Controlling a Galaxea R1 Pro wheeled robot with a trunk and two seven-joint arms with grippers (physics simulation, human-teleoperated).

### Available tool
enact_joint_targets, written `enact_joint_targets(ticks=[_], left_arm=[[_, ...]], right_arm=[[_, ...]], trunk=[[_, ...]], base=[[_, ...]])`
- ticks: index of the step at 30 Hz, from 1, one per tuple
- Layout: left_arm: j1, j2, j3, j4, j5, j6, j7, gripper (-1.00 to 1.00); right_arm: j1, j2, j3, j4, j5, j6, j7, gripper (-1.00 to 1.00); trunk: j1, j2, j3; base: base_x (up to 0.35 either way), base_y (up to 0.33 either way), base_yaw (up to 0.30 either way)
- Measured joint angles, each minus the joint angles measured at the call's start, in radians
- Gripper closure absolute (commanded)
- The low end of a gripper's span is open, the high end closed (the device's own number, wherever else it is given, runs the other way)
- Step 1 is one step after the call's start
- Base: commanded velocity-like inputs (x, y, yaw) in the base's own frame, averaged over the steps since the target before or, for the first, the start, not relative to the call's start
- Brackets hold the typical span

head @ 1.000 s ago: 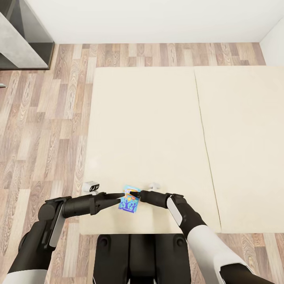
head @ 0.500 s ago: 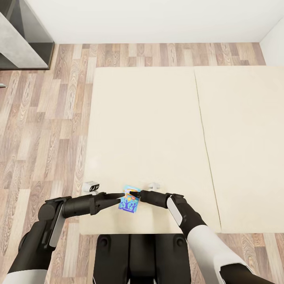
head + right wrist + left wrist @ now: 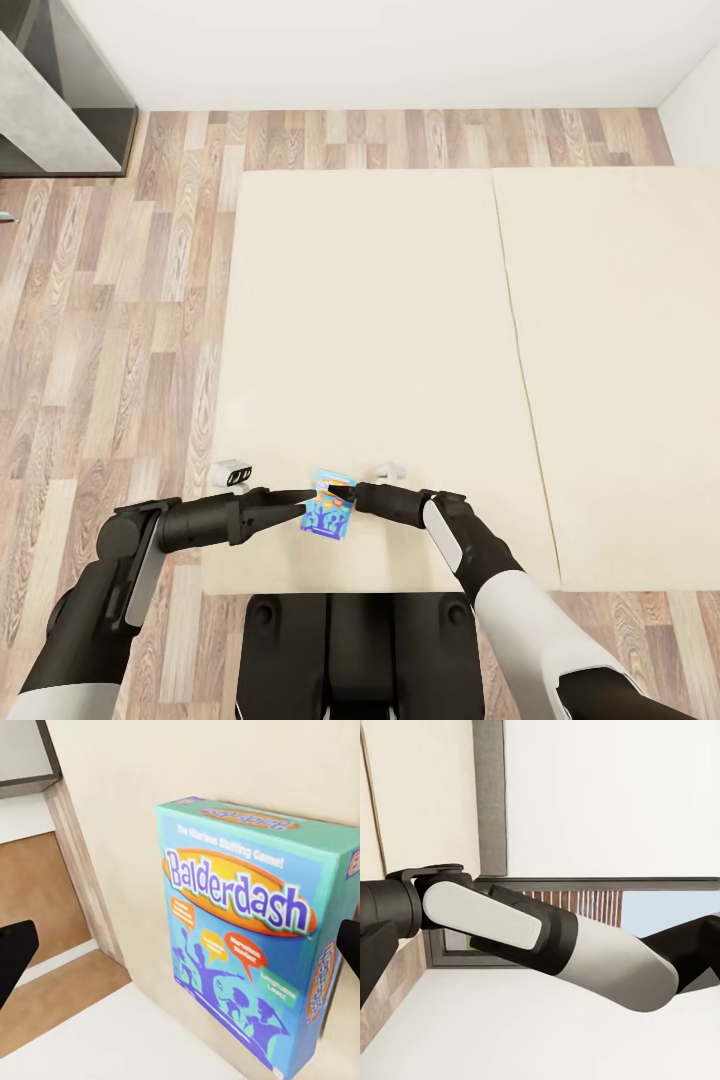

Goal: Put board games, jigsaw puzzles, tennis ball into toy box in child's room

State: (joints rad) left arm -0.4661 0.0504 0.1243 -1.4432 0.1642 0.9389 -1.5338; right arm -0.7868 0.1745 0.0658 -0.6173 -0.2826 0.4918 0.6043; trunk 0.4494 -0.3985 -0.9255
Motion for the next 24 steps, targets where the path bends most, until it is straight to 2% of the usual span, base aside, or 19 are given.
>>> enact_joint_targets(ticks=[10,24], left_arm=[[0.0,0.0,0.0,0.0,0.0,0.0,-0.001,-1.0],[0.0,0.0,0.0,0.0,0.0,0.0,-0.001,-1.0]], right_arm=[[0.0,0.0,0.0,0.0,0.0,0.0,0.0,-1.0],[0.0,0.0,0.0,0.0,0.0,0.0,0.0,-1.0]], trunk=[[0.0,0.0,0.0],[0.0,0.0,0.0]], base=[[0.0,0.003,0.0],[0.0,0.06,0.0]])
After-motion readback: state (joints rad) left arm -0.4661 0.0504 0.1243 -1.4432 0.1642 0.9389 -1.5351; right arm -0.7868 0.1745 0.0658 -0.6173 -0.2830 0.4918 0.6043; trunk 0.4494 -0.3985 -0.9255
